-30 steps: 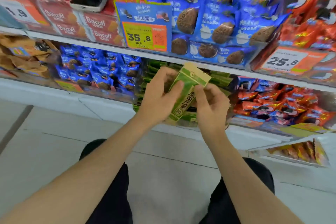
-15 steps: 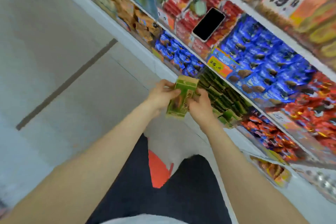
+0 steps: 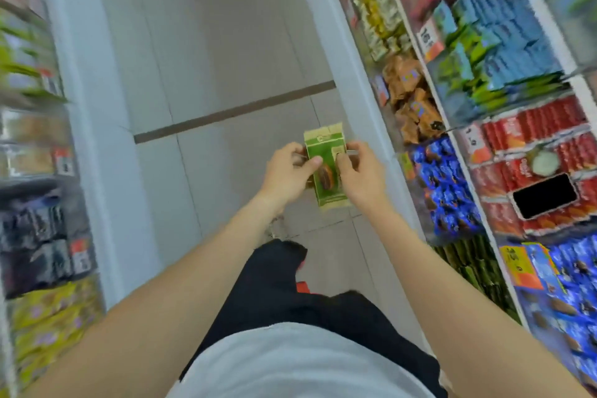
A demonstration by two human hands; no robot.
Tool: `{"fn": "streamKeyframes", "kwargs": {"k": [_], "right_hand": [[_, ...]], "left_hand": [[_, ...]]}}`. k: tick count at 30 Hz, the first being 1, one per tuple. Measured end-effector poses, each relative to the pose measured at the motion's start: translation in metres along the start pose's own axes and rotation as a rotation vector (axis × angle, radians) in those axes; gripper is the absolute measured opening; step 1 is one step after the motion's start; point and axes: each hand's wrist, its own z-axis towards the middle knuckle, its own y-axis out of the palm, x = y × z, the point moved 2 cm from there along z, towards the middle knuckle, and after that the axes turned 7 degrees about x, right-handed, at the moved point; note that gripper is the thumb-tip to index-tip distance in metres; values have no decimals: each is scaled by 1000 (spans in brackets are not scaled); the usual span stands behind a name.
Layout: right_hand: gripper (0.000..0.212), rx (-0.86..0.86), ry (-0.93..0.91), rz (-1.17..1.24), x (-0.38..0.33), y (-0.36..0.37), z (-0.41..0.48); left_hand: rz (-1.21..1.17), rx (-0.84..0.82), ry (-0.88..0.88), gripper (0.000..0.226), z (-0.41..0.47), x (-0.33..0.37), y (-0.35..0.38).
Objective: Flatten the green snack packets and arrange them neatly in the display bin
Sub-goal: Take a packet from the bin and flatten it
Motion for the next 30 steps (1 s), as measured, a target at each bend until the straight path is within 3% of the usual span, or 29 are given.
{"fn": "streamKeyframes", "kwargs": {"k": [6,11,20,30], "right_hand": [[26,-112,-22,32,-82,54,61],[19,-156,-62,51,-140,87,120],[26,-129,-138,119,-233,124,309],[25,-284,-128,93,-372,189,482]], "left_hand": [[-71,59,-38,9,67,40,-73],[-147,117,-53,7,118,77,-109],[-196,118,-54,14,282,200,-145],[-251,260,-88,22,456,298,-224]]}}
